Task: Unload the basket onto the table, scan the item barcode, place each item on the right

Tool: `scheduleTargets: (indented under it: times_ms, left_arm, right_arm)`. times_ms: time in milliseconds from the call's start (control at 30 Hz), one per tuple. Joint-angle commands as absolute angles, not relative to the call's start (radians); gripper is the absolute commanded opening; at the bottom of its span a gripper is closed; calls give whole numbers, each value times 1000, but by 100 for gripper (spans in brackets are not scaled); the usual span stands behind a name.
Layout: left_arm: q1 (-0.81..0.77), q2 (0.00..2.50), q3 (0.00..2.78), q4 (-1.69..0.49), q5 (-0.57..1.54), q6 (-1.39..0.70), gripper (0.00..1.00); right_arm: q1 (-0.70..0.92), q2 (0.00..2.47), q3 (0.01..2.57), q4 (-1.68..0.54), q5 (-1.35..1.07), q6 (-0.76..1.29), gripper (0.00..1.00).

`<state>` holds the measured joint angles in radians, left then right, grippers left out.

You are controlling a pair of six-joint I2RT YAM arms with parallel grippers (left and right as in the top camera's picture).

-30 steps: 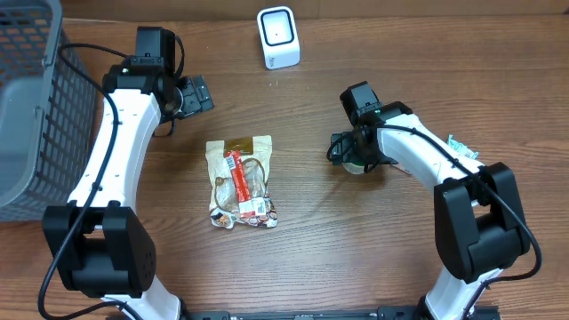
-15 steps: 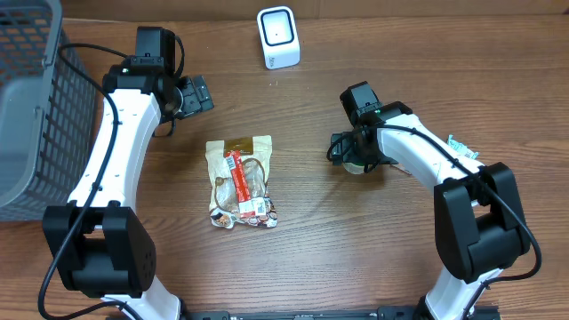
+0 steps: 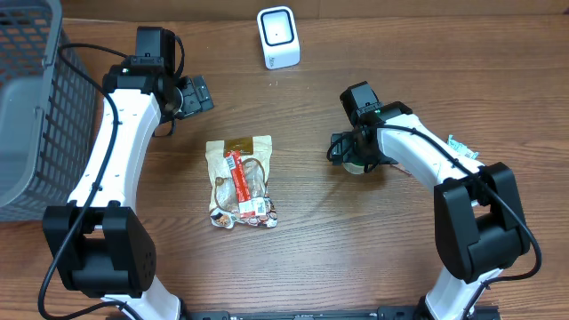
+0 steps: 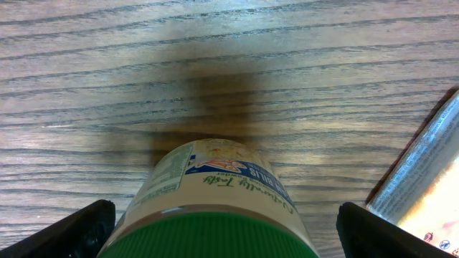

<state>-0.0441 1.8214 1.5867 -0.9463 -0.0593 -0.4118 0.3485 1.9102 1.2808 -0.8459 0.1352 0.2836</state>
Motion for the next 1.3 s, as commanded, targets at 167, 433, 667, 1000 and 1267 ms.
scheduleTargets:
  times_ms: [167,433,667,1000,1267]
  left_arm:
    - [-46,1805,1607,-944,-55,-419,100]
    - [-46,1805,1607,-944,-55,-419,100]
    - [-46,1805,1607,-944,-55,-419,100]
    - [-46,1805,1607,-944,-55,-419,100]
    - [-46,1805,1607,-944,-55,-419,100]
  right_arm:
    - [348,1911,1309,-791,141,280,100]
    - [348,1911,1309,-771,141,280,100]
    - [348,1911,1309,-771,141,280,100]
    - [348,1911,1309,-771,134,281,100]
    - [345,1911,1309,-810,119,284,99]
